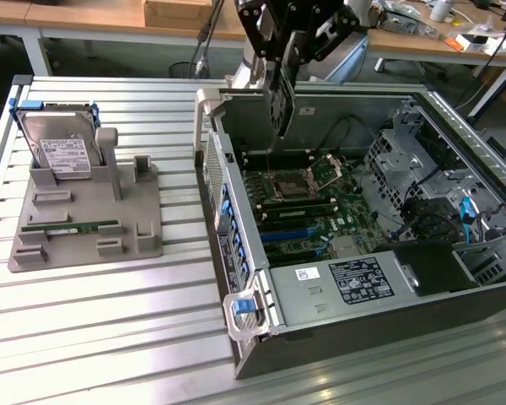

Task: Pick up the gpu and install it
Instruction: 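Pick up the gpu and move the gpu toward the slot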

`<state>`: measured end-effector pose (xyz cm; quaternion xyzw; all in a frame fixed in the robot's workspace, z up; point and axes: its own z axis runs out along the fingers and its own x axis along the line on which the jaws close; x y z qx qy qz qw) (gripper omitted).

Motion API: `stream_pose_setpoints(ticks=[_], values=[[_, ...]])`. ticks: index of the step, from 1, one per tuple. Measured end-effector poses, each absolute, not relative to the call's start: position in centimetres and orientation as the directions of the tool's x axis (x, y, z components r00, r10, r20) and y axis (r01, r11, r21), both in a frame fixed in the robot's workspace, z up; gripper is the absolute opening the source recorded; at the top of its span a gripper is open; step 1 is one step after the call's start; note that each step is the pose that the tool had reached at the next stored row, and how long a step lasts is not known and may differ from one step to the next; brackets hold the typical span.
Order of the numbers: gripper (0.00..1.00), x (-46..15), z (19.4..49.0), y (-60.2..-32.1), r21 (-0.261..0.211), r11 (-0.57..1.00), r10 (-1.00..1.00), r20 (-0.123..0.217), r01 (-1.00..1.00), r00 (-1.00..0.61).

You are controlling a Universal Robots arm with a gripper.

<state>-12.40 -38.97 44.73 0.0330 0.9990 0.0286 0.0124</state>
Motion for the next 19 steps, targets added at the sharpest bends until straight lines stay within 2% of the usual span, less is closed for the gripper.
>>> stream_pose_setpoints(ticks=[13,19], values=[[0.26,-0.7,42.8,-39.0,0.058,0.996,0.067,-0.021,0.065,-0.998],[0.26,-0.2,42.8,-39.0,0.057,0.996,0.066,-0.02,0.065,-0.998]])
